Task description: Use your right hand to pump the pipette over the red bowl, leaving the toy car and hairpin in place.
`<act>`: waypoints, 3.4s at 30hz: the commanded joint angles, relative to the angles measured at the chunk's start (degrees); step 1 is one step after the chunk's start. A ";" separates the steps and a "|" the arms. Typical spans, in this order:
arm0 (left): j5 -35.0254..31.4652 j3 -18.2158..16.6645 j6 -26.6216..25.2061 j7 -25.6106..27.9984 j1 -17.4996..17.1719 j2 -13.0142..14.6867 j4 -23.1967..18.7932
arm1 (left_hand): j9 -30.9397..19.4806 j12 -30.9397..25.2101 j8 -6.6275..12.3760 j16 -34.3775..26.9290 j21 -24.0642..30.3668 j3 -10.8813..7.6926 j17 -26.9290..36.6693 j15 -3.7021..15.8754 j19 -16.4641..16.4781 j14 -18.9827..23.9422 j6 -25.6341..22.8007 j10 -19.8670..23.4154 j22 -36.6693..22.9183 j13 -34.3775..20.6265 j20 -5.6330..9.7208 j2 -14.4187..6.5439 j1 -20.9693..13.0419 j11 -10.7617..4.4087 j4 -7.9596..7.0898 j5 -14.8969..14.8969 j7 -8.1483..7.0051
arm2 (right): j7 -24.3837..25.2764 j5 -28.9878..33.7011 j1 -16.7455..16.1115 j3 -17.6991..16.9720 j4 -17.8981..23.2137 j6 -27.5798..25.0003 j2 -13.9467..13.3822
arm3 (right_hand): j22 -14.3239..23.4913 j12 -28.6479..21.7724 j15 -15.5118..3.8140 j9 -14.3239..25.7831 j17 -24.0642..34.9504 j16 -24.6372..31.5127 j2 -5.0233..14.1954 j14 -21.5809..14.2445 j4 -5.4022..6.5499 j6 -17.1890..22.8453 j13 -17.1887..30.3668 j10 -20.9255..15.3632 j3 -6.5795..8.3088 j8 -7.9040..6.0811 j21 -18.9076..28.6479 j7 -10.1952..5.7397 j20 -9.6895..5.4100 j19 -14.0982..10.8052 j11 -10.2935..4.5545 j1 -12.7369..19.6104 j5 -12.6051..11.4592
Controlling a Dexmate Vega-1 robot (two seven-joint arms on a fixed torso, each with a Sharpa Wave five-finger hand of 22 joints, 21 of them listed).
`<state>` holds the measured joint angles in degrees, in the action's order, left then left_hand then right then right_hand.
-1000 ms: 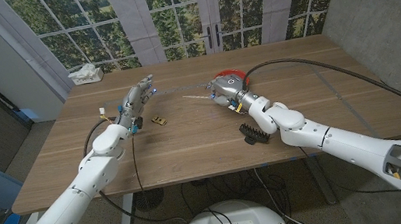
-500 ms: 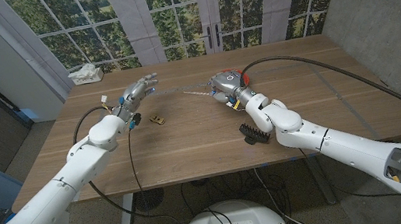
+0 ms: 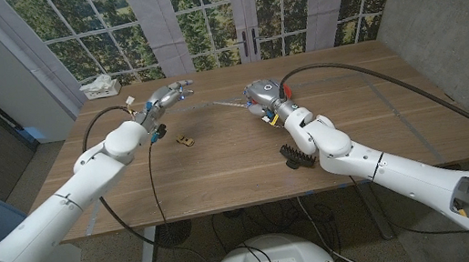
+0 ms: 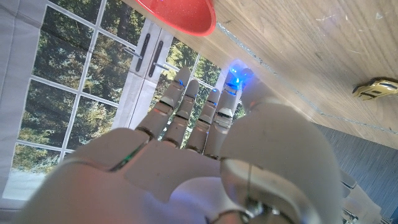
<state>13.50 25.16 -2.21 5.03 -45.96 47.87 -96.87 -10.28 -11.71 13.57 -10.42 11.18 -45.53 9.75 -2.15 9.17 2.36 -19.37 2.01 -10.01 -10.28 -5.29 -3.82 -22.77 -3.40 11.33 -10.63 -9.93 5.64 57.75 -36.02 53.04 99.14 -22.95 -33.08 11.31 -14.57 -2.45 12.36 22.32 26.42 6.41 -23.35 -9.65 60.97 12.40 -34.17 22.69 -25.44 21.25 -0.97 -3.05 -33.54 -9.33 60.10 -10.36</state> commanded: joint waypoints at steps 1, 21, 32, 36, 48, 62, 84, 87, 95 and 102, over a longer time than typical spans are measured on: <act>-5.36 1.72 -2.66 -2.49 2.45 1.86 -2.59 | -0.12 0.09 0.39 0.02 0.42 -0.29 0.06 0.21 0.76 0.38 -0.73 -0.11 -0.09 -0.13 0.10 0.35 -1.14 -0.57 0.11 -0.21 -0.84 | -2.07 1.80 -0.42 -0.45 2.68 -2.21 0.69 | 0.32 0.22 -9.74 0.32 0.02 -0.04 -0.40 0.02 0.33 0.36 0.06 -0.28 -0.13 -0.24 0.30 -0.47 -1.17 0.31 -0.26 0.08 0.06; -16.77 3.79 -7.45 -2.52 4.00 4.45 -8.46 | -0.06 -0.13 0.46 -0.01 0.45 0.15 0.08 1.14 1.94 0.87 -3.23 1.01 -0.08 -0.10 1.22 3.88 -4.63 -2.11 0.05 0.14 -2.37 | -0.61 3.41 -1.23 -0.81 3.80 -2.60 1.20 | 0.31 0.42 -9.82 0.23 0.11 -0.29 -0.46 0.16 0.38 0.74 0.09 -0.36 -0.33 -0.39 0.47 -0.41 -1.13 0.53 -0.41 0.02 0.01; -22.14 5.10 -9.39 -4.02 5.38 4.83 -10.23 | -0.04 -0.04 0.12 0.02 0.37 0.28 0.08 1.56 2.09 0.97 -3.26 1.11 -0.08 -0.09 1.50 4.92 -6.03 -2.58 0.02 0.17 -2.47 | -1.82 4.94 -1.49 -1.22 6.25 -2.13 0.59 | 0.29 0.53 -9.81 0.18 0.03 -0.60 -0.51 0.27 0.34 0.77 0.11 -0.41 -0.32 -0.40 0.55 -0.54 -1.17 0.66 -0.58 0.07 -0.08; -25.64 5.93 -10.76 -4.71 6.08 5.40 -11.86 | -0.04 -0.03 0.02 0.03 0.33 0.30 0.08 1.72 2.08 0.99 -3.23 1.16 -0.08 -0.09 1.71 5.15 -6.39 -2.70 0.01 0.18 -2.48 | -1.86 3.97 -2.20 -2.04 7.30 -1.82 0.69 | 0.29 0.58 -9.84 0.15 -0.01 -0.75 -0.61 0.38 0.28 0.79 0.11 -0.42 -0.33 -0.41 0.60 -0.64 -1.18 0.67 -0.65 0.11 -0.11; -34.50 6.87 -12.80 -7.27 6.77 7.04 -16.65 | -0.07 -0.22 0.05 0.00 0.27 0.46 0.06 2.15 2.26 1.21 -4.27 2.10 -0.08 -0.08 1.96 6.17 -8.24 -3.32 -0.06 0.19 -2.26 | -3.60 0.34 -3.70 -3.84 8.94 -1.65 0.82 | 0.27 0.72 -9.89 0.09 -0.01 -0.96 -0.66 0.46 0.28 0.79 0.12 -0.39 -0.38 -0.39 0.69 -0.76 -1.23 0.79 -0.71 0.15 -0.19; -43.81 8.65 -16.36 -15.67 9.18 7.72 -20.80 | -0.16 -0.66 1.22 -0.20 0.32 0.96 0.02 3.28 3.05 2.52 -9.48 4.72 -0.11 -0.05 2.45 7.81 -12.29 -4.58 -0.15 0.24 -2.20 | -4.49 -9.35 -5.23 -7.47 11.35 0.32 0.08 | 0.24 0.84 -9.97 0.02 0.15 -1.06 -0.67 0.43 0.28 1.03 0.14 -0.54 -0.56 -0.45 0.88 -0.96 -1.31 0.85 -0.76 0.27 -0.32; -56.82 11.52 -16.51 -26.29 12.78 4.58 -22.48 | -0.20 -0.45 1.97 -0.17 0.25 1.91 0.02 4.48 3.38 3.85 -14.33 6.10 -0.15 -0.03 2.79 8.94 -16.52 -4.77 -0.32 0.32 -2.46 | -5.27 -17.92 -4.27 -8.82 11.75 1.73 -1.15 | 0.21 1.03 -9.89 -0.07 0.25 -1.35 -0.75 0.52 0.26 1.21 0.17 -0.57 -0.74 -0.45 1.09 -0.75 -1.16 1.02 -0.51 0.43 -0.45; -57.27 11.38 -16.04 -26.89 12.85 4.17 -22.31 | -0.21 -0.43 2.04 -0.15 0.25 2.05 0.03 4.48 3.41 3.88 -14.78 6.18 -0.15 -0.03 2.82 9.06 -16.82 -4.79 -0.34 0.34 -2.34 | -5.02 -18.30 -3.97 -8.65 11.48 1.99 -1.24 | 0.21 1.07 -9.81 -0.08 0.29 -1.35 -0.76 0.50 0.30 1.23 0.17 -0.54 -0.79 -0.45 1.12 -0.75 -1.12 1.05 -0.50 0.39 -0.45; -56.69 10.58 -14.48 -27.39 12.65 3.46 -21.65 | -0.25 -0.51 2.81 -0.19 0.35 3.00 0.02 5.09 3.85 4.61 -18.62 7.40 -0.17 -0.03 3.02 9.61 -18.80 -5.60 -0.48 0.39 -2.01 | -4.91 -19.13 -3.23 -8.28 11.04 2.19 -1.33 | 0.20 1.09 -9.86 -0.11 0.34 -1.39 -0.74 0.49 0.30 1.24 0.18 -0.61 -0.84 -0.43 1.18 -0.73 -1.09 1.09 -0.45 0.44 -0.47; -56.67 10.24 -13.54 -27.04 12.25 3.08 -21.22 | -0.26 -0.70 3.36 -0.40 0.63 4.13 0.03 5.87 4.93 6.02 -22.33 9.14 -0.21 -0.02 3.26 9.87 -20.80 -5.58 -0.63 0.46 -1.98 | -4.91 -19.44 -2.89 -7.89 10.89 2.35 -1.51 | 0.19 1.11 -9.86 -0.13 0.46 -1.35 -0.74 0.47 0.31 1.29 0.19 -0.69 -0.95 -0.42 1.24 -0.61 -1.08 1.14 -0.39 0.48 -0.47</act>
<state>-42.62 35.93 -17.12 -21.31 -33.53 51.74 -118.66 -10.26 -12.20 16.58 -10.42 11.42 -41.79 9.61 2.26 13.55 7.60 -40.78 10.45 -9.99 -10.13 -2.14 6.13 -42.66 -9.10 10.76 -10.33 -12.05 0.65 39.55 -39.71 44.58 110.49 -20.99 -34.28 11.30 -13.51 -2.66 12.12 22.48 25.22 5.65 -23.13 -9.49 61.88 12.38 -34.59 21.89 -25.67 22.14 -1.87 -3.05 -32.71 -9.73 60.85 -10.63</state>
